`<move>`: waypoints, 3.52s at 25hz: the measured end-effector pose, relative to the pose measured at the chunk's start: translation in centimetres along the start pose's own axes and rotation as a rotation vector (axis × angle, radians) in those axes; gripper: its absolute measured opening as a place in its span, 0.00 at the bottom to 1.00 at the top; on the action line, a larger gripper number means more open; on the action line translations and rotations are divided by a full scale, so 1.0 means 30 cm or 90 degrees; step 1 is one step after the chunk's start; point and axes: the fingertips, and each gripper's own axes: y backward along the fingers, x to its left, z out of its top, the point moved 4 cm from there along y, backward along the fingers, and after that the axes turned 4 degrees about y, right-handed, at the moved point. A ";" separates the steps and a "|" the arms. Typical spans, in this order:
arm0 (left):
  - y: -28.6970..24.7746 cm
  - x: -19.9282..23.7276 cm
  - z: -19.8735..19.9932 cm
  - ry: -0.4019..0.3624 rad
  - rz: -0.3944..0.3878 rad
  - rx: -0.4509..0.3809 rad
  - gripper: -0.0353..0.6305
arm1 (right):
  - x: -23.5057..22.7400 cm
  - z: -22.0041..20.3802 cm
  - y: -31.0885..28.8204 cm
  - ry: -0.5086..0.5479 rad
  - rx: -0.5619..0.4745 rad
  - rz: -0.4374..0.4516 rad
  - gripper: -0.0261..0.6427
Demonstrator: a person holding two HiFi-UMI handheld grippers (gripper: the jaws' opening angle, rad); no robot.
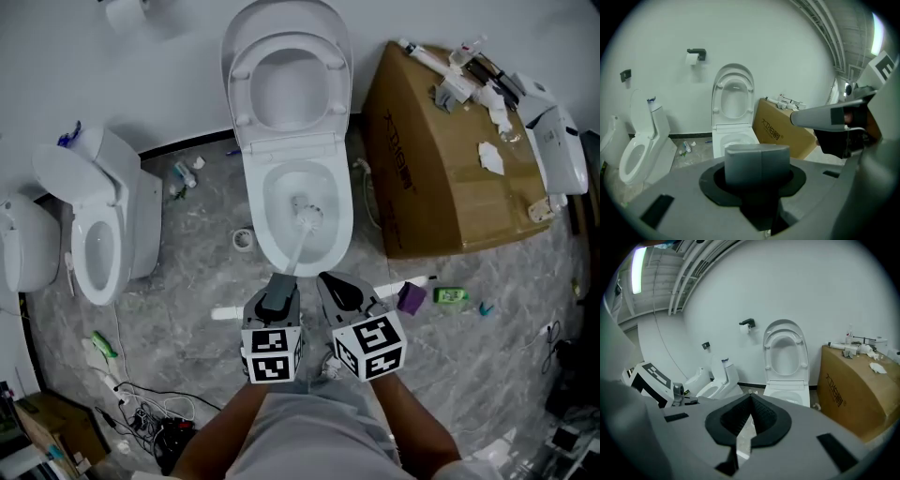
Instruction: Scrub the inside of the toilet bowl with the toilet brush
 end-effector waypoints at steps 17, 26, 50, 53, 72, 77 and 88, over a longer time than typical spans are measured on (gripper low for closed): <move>-0.623 0.214 -0.050 -0.001 -0.080 0.139 0.29 | -0.261 -0.109 -0.462 -0.066 0.082 -0.082 0.03; -0.850 0.200 -0.136 -0.041 -0.101 0.142 0.29 | -0.402 -0.267 -0.592 -0.077 0.073 -0.086 0.03; -1.107 0.241 -0.047 -0.061 -0.009 0.047 0.29 | -0.502 -0.512 -0.681 -0.084 0.082 0.003 0.03; -1.115 0.274 -0.038 -0.051 0.013 0.042 0.29 | -0.504 -0.530 -0.670 -0.077 0.091 0.015 0.03; -0.920 0.452 -0.093 -0.006 0.143 0.072 0.29 | -0.450 -0.521 -0.679 -0.038 0.101 0.059 0.03; -0.870 0.433 -0.137 -0.011 0.158 0.099 0.29 | -0.438 -0.523 -0.668 -0.032 0.102 0.064 0.03; -0.761 0.336 -0.251 0.028 0.155 0.155 0.29 | -0.441 -0.501 -0.656 -0.028 0.094 0.060 0.03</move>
